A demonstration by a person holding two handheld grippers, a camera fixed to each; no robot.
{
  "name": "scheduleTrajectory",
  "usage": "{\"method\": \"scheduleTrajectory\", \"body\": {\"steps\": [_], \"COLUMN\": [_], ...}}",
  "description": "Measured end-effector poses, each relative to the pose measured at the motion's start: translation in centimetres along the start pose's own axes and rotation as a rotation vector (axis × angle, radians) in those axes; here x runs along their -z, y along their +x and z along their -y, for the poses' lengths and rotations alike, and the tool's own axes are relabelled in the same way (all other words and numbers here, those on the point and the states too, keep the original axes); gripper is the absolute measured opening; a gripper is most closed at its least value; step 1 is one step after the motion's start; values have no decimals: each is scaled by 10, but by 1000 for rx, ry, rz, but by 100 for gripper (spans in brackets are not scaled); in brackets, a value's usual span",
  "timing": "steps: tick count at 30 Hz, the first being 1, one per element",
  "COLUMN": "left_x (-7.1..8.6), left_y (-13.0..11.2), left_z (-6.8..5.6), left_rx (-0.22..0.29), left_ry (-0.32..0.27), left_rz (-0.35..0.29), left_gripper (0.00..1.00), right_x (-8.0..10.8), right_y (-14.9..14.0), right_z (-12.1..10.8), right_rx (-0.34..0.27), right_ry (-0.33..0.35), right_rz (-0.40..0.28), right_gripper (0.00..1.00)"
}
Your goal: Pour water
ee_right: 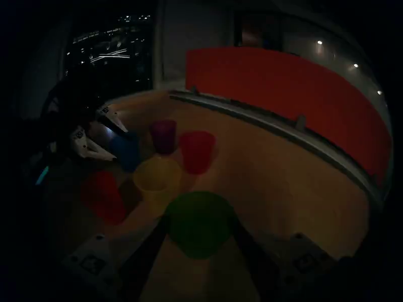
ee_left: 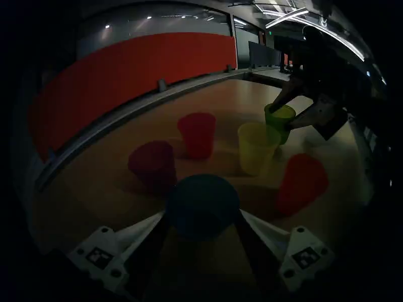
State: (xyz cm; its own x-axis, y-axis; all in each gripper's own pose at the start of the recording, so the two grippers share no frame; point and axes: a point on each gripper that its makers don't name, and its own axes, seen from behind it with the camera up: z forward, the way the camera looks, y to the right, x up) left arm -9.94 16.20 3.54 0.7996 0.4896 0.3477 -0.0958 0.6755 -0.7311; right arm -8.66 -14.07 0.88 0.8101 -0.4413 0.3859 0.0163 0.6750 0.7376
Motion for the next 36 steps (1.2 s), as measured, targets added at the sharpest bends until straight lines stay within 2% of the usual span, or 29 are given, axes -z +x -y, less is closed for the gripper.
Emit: {"method": "scheduleTrajectory", "body": {"steps": [4, 10, 18, 36], "left_x": [2, 5, 9, 18], "left_y": [-4, -6, -12, -17], "left_z": [-2, -2, 1, 1], "left_rx": [2, -1, -8, -9], "left_ry": [-6, -3, 20, 44], "left_rz": [13, 21, 33, 45], "left_gripper": [87, 98, 98, 98], "right_x": [-2, -5, -5, 2], "right_y": [-3, -6, -8, -12], "right_z": [2, 3, 4, 4], "right_rx": [-1, -4, -1, 12], "right_ry": [0, -1, -2, -20], "right_rz": [4, 5, 1, -10], "right_gripper": [100, 100, 100, 100]}}
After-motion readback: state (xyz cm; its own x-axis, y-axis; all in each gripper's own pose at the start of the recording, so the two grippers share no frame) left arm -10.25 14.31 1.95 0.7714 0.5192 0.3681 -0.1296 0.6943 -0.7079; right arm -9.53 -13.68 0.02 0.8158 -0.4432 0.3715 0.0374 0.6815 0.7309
